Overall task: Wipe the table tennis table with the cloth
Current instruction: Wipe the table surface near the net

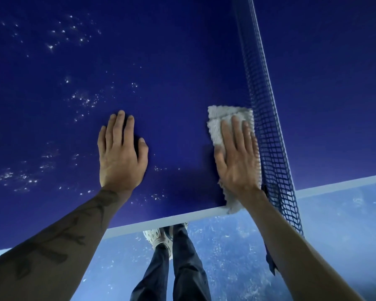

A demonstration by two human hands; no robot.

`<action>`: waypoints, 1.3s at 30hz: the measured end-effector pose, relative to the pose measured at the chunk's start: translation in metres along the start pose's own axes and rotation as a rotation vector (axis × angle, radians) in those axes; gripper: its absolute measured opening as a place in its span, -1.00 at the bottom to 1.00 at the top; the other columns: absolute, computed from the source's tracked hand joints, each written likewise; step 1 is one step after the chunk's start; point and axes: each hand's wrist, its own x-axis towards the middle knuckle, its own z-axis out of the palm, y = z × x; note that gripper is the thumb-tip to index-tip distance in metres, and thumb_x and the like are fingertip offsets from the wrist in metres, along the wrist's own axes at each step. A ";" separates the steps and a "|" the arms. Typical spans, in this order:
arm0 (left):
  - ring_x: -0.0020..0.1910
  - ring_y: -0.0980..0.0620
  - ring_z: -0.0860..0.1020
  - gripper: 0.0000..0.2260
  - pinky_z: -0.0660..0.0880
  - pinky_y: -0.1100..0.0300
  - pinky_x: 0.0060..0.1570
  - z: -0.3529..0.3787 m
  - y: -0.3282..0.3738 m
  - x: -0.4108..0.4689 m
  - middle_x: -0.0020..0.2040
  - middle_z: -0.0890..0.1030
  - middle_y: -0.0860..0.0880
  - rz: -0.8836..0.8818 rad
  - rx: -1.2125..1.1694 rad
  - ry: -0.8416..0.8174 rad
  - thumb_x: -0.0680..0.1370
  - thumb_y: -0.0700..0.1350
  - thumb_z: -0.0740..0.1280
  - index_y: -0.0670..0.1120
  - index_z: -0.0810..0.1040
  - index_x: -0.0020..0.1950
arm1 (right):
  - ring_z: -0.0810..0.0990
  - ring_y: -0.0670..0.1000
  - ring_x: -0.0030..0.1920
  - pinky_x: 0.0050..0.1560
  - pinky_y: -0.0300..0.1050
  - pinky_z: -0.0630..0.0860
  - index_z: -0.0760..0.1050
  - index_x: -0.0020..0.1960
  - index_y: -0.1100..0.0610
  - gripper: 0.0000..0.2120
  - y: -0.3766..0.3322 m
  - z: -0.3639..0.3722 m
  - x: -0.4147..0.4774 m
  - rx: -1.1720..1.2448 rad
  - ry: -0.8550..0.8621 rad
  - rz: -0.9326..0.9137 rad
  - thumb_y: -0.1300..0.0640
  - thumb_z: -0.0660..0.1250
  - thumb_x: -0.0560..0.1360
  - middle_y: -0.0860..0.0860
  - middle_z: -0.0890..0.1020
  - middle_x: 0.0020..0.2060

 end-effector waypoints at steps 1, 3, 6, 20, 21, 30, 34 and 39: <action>0.66 -0.18 0.18 -0.51 0.08 -0.17 0.64 0.001 0.000 -0.001 0.65 0.26 -0.19 0.005 0.003 0.008 0.73 -0.02 0.13 -0.22 0.31 0.61 | -0.13 0.16 0.73 0.70 0.21 -0.02 -0.11 0.75 0.03 -0.38 -0.007 0.001 0.005 -0.003 0.016 0.048 -0.16 -0.09 0.77 0.11 -0.06 0.74; 0.66 -0.18 0.19 -0.52 0.08 -0.15 0.64 0.003 0.000 -0.001 0.64 0.27 -0.18 0.014 0.009 0.021 0.73 -0.02 0.14 -0.22 0.32 0.61 | -0.10 0.19 0.72 0.70 0.22 0.01 -0.11 0.75 0.06 -0.38 -0.033 0.007 0.014 -0.019 0.046 0.076 -0.16 -0.10 0.77 0.15 -0.04 0.73; 0.65 -0.19 0.21 -0.52 0.09 -0.15 0.64 0.004 -0.001 -0.001 0.64 0.28 -0.18 0.015 0.010 0.035 0.72 -0.02 0.14 -0.21 0.33 0.60 | -0.10 0.20 0.72 0.70 0.21 0.02 -0.07 0.75 0.06 -0.38 -0.079 0.021 0.008 -0.006 0.043 -0.073 -0.15 -0.08 0.77 0.15 -0.02 0.73; 0.65 -0.20 0.19 -0.48 0.06 -0.16 0.65 -0.024 -0.026 -0.047 0.65 0.26 -0.19 0.039 -0.037 -0.075 0.72 0.00 0.06 -0.24 0.26 0.63 | -0.14 0.21 0.72 0.69 0.25 0.02 -0.12 0.75 0.12 -0.35 -0.050 0.012 -0.020 -0.053 0.043 0.025 -0.16 -0.17 0.75 0.18 -0.08 0.72; 0.66 -0.20 0.19 -0.48 0.05 -0.16 0.65 -0.023 -0.028 -0.051 0.65 0.26 -0.19 0.045 -0.029 -0.082 0.72 -0.01 0.06 -0.24 0.27 0.63 | -0.14 0.19 0.72 0.69 0.24 0.03 -0.12 0.75 0.10 -0.36 -0.065 0.018 -0.029 -0.055 0.036 -0.070 -0.15 -0.14 0.76 0.16 -0.08 0.73; 0.66 -0.17 0.19 -0.50 0.05 -0.13 0.65 -0.021 -0.033 -0.053 0.65 0.26 -0.17 0.040 -0.047 -0.075 0.73 -0.01 0.07 -0.22 0.31 0.61 | -0.15 0.18 0.72 0.70 0.23 -0.01 -0.08 0.75 0.11 -0.38 0.009 0.002 -0.060 -0.023 -0.016 0.084 -0.13 -0.16 0.77 0.17 -0.07 0.73; 0.66 -0.16 0.18 -0.50 0.04 -0.12 0.66 -0.021 -0.033 -0.053 0.65 0.26 -0.17 0.035 -0.041 -0.082 0.73 0.00 0.06 -0.21 0.30 0.62 | -0.14 0.21 0.72 0.69 0.25 0.00 -0.10 0.75 0.13 -0.36 -0.035 0.009 -0.023 0.000 0.028 0.098 -0.15 -0.13 0.76 0.20 -0.07 0.72; 0.66 -0.16 0.18 -0.49 0.05 -0.13 0.66 -0.021 -0.032 -0.053 0.65 0.26 -0.16 0.030 -0.043 -0.082 0.72 0.00 0.07 -0.20 0.29 0.62 | -0.14 0.14 0.73 0.71 0.18 0.00 -0.12 0.75 0.03 -0.37 -0.069 0.022 -0.053 -0.038 -0.032 -0.224 -0.15 -0.06 0.76 0.09 -0.09 0.74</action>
